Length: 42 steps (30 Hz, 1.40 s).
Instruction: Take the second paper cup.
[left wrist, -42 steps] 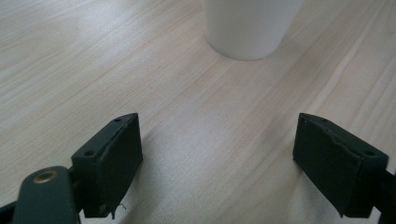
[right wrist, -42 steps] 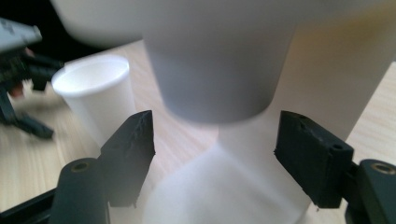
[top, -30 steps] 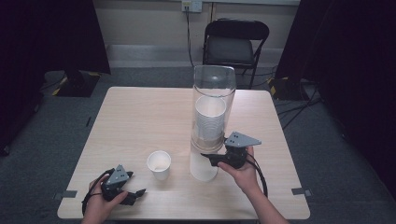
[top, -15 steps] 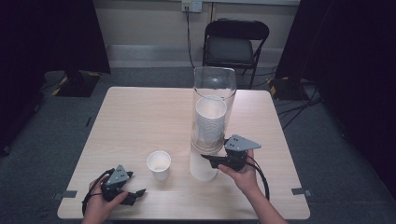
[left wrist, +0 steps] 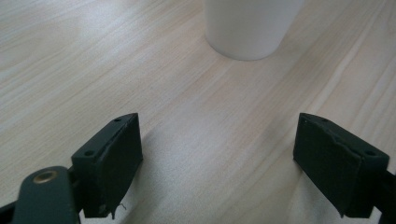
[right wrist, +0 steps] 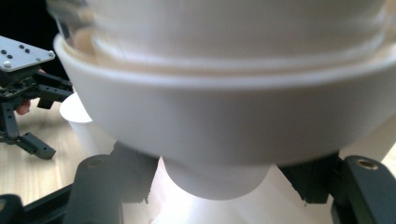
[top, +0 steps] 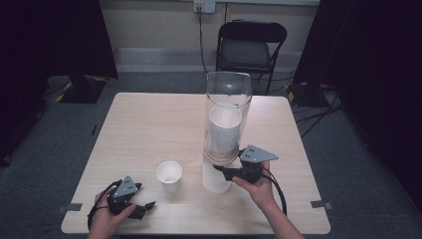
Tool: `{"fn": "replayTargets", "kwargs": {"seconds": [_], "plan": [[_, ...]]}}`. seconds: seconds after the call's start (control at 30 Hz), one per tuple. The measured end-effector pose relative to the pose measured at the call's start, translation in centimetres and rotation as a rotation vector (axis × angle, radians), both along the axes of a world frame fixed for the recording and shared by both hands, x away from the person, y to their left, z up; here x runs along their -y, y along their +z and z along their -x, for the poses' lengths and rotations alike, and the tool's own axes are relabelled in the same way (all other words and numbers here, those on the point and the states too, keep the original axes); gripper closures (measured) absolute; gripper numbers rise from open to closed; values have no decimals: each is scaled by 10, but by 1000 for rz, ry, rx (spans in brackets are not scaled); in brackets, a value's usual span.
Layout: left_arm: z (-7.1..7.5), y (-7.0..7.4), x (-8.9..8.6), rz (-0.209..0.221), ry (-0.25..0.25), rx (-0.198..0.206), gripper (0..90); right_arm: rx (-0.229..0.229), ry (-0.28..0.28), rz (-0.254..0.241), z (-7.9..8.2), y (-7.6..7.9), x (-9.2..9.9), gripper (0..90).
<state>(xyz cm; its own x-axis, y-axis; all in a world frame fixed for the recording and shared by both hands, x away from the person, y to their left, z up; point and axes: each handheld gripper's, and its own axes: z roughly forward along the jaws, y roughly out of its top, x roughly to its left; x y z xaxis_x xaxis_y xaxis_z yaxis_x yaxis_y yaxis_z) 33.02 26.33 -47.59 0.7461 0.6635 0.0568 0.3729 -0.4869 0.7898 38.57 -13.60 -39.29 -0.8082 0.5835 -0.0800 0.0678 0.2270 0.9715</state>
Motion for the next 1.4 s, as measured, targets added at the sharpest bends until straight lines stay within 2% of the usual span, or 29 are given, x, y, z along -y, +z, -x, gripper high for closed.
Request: {"fn": "replayTargets", "kwargs": {"seconds": [0.07, 0.1, 0.13, 0.17, 0.23, 0.27, 0.33, 0.37, 0.4, 0.47, 0.53, 0.57, 0.63, 0.73, 0.8, 0.87, 0.9, 0.93, 0.97, 1.0, 1.07, 1.1, 1.13, 1.2, 1.4], "plan": [[0, 0, 0, 4, 1, -4, 151, -11, -2, 13, 1, -2, -1, 363], [0, -1, 0, 8, 2, -1, 151, -33, -16, 89, -1, -8, -2, 366], [0, 0, 0, 7, 1, 0, 151, -49, -23, 78, -2, -19, -1, 366], [0, 0, 0, 7, 1, -2, 150, -88, -15, 47, -1, -22, 1, 358], [0, 0, 0, 7, 1, -2, 150, -75, -11, 64, 0, -19, 0, 351], [0, 0, 0, 7, 1, -2, 151, -93, 6, 56, -2, -17, 2, 338], [0, 0, 0, 6, 1, -2, 151, -86, 3, 50, -2, -18, 3, 333], [0, 0, 0, 7, 1, -2, 150, -80, 2, 43, 0, -21, 2, 286], [0, 0, 0, 6, 1, -2, 150, -80, 2, 43, 0, -21, 2, 286], [0, 0, 0, 7, 2, -2, 150, -59, -4, 63, 3, -19, -2, 239], [0, 0, 0, 6, 3, -1, 150, -58, -21, 48, 4, -14, -3, 224], [0, 0, 0, 7, 0, -1, 150, -52, -32, 4, 3, -10, -2, 216], [0, 0, 0, 6, 2, -2, 150, -57, -42, -8, 3, -8, -2, 222], [0, 0, 0, 6, 2, -2, 150, -39, -25, -7, 0, -4, -3, 292], [0, 0, 0, 7, 3, -1, 151, -23, -18, -5, -1, -6, -3, 307], [0, 0, 0, 7, 3, -1, 150, -32, -5, -8, -1, -9, 0, 322], [0, 0, 0, 6, 2, -2, 150, -33, 3, 1, -1, -10, 2, 343], [0, 0, 0, 7, 3, -1, 150, -46, 4, 72, -1, -12, 2, 348], [0, 0, 0, 6, 1, -3, 150, -42, -3, 176, -1, -22, 3, 350], [0, 0, 0, 7, 1, -1, 151, -77, 2, 207, -2, -36, 6, 350], [0, 0, 0, 7, 2, -1, 150, -118, -9, 176, -2, -46, 15, 344], [0, 0, 0, 7, 2, -2, 150, -113, -7, 143, -4, -40, 20, 337], [0, 0, 0, 7, 2, -2, 150, -97, -13, 176, -4, -34, 22, 333], [0, 0, 0, 7, 2, -2, 151, -84, -18, 199, -4, -32, 25, 324], [0, 0, 0, 7, 2, -2, 150, -110, -66, 182, -5, -44, 47, 318]]}}
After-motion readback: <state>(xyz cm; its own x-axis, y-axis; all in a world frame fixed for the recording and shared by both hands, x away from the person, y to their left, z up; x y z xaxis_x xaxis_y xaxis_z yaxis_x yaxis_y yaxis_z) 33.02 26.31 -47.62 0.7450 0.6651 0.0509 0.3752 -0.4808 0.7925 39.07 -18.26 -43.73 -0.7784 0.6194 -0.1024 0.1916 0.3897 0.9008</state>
